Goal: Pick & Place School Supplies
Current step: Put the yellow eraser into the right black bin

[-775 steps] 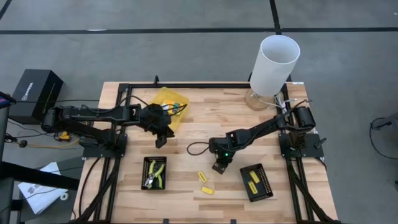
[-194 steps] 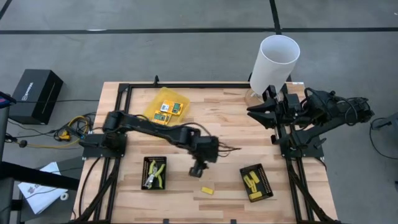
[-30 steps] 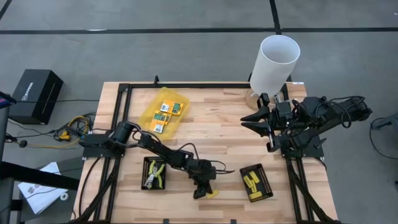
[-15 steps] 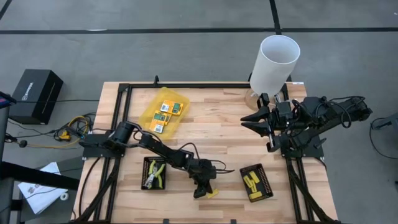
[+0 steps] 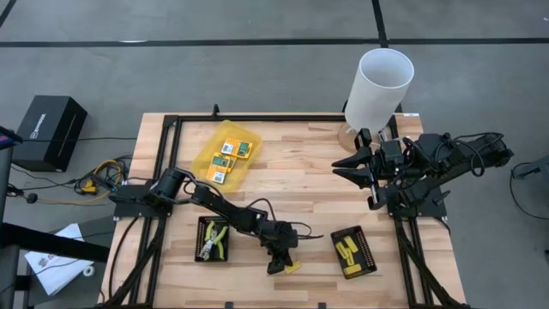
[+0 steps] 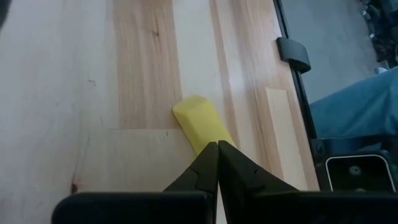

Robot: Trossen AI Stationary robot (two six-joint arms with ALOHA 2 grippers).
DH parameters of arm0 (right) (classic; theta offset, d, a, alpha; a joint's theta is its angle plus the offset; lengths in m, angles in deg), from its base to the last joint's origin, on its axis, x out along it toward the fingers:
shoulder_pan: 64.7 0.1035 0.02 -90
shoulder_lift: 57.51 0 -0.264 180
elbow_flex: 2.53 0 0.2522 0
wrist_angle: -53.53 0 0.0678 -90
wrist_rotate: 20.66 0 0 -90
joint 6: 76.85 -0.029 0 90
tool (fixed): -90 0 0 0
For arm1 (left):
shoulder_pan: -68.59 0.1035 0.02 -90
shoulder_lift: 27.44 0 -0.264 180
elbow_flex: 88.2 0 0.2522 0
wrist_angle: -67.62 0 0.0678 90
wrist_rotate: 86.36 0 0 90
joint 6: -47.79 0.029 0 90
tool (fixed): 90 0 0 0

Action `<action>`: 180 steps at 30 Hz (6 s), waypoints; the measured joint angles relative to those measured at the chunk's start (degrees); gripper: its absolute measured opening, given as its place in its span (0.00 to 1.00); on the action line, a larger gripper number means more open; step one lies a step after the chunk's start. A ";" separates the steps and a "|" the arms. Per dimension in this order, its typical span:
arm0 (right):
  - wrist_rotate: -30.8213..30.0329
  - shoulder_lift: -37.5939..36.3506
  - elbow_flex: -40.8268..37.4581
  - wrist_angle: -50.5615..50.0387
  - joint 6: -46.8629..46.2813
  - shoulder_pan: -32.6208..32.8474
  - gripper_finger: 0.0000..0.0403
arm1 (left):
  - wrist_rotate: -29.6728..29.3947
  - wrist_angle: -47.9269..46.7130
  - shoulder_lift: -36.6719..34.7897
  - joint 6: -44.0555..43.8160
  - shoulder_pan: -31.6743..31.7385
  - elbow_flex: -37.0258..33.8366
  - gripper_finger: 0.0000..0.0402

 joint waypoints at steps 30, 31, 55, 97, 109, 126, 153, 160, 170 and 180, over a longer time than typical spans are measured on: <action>0.00 0.00 0.00 0.02 -0.07 -1.49 0.14 | 0.35 -3.21 2.16 2.03 0.02 -0.17 0.00; 0.00 0.02 0.00 0.00 -0.07 -1.49 0.14 | 0.35 -3.19 2.16 2.54 0.18 -0.17 0.00; 0.00 0.02 0.00 -0.02 -0.04 -1.49 0.14 | 0.56 -3.40 1.81 4.77 2.38 -0.75 0.00; 0.31 0.13 0.02 -3.43 -1.55 -4.16 0.14 | 5.40 5.10 3.61 3.77 0.62 -0.48 0.00; 3.02 0.13 0.02 -3.40 -3.06 -7.15 0.14 | 0.67 -0.68 3.21 4.70 0.68 -0.38 0.00; 3.14 0.15 0.02 -3.17 -3.06 -7.10 0.14 | -0.77 -7.27 2.80 9.53 1.76 -0.31 0.00; 3.88 0.68 6.44 -12.59 -0.60 -8.45 0.14 | 1.82 -12.12 -21.59 2.31 13.14 -2.97 0.03; 0.50 10.58 23.67 -44.98 -0.03 -8.65 0.14 | -8.33 -13.83 -42.25 3.88 16.42 -3.08 0.07; 16.84 25.46 27.23 -62.03 -5.34 -5.85 0.17 | -26.47 -24.56 -69.09 8.39 19.51 -3.08 0.24; 20.85 45.52 27.23 -59.26 3.91 -2.00 0.48 | -31.63 -39.05 -78.01 5.80 17.19 -3.13 0.32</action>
